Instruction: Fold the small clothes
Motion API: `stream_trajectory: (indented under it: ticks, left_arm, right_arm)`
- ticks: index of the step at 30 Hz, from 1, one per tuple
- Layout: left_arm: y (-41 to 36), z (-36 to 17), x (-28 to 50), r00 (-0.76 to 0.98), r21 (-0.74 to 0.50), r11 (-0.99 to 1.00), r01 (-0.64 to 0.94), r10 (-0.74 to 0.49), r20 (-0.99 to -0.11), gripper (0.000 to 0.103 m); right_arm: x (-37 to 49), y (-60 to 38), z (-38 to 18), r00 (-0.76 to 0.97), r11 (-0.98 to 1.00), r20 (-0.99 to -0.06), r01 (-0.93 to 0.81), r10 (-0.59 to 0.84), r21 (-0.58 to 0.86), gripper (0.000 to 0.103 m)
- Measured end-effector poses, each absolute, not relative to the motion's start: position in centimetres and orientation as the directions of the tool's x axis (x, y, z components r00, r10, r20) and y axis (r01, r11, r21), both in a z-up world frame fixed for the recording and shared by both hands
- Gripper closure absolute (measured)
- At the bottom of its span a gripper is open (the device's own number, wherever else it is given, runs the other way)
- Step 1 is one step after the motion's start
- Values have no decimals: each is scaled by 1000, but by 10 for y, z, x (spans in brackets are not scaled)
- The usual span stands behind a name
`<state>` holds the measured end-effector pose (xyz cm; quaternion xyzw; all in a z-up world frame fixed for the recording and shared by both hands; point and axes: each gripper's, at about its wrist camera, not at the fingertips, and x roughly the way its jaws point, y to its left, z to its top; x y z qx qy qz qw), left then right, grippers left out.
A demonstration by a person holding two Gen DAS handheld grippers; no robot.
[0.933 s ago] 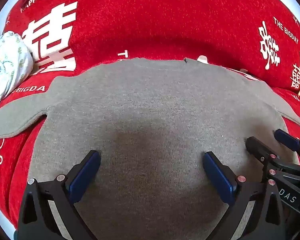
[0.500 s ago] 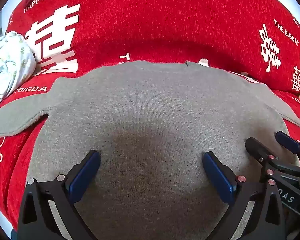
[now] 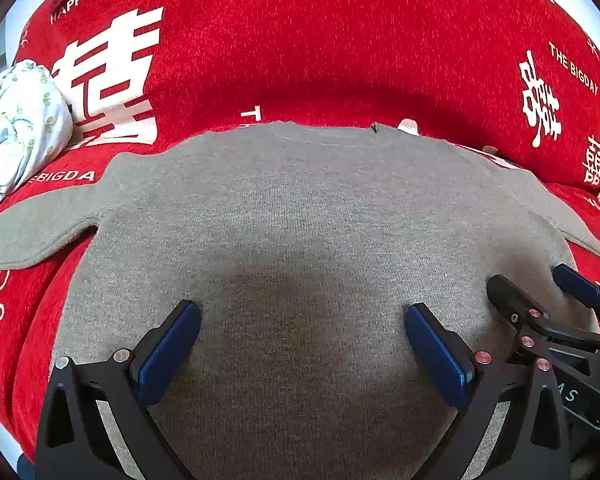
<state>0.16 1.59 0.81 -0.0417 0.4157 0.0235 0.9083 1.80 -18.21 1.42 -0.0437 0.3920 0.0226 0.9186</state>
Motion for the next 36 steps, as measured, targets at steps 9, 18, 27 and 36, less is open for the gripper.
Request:
stream_trajectory:
  ticks: [9, 18, 27, 36]
  left_arm:
    - [10, 5, -2, 658, -53, 995, -84, 15, -753, 0]
    - [7, 4, -3, 659, -53, 995, -88, 18, -752, 0]
    - [5, 4, -5, 660, -55, 994, -91, 19, -751, 0]
    - [6, 3, -3, 653, -54, 994, -92, 19, -757, 0]
  right_arm:
    - [18, -182, 12, 693, 995, -721, -67, -2, -67, 5]
    - [18, -181, 13, 694, 995, -720, -65, -9, -74, 5]
    - [18, -183, 13, 690, 995, -724, -60, -15, -78, 5]
    - [23, -182, 13, 665, 996, -746, -39, -37, -84, 1]
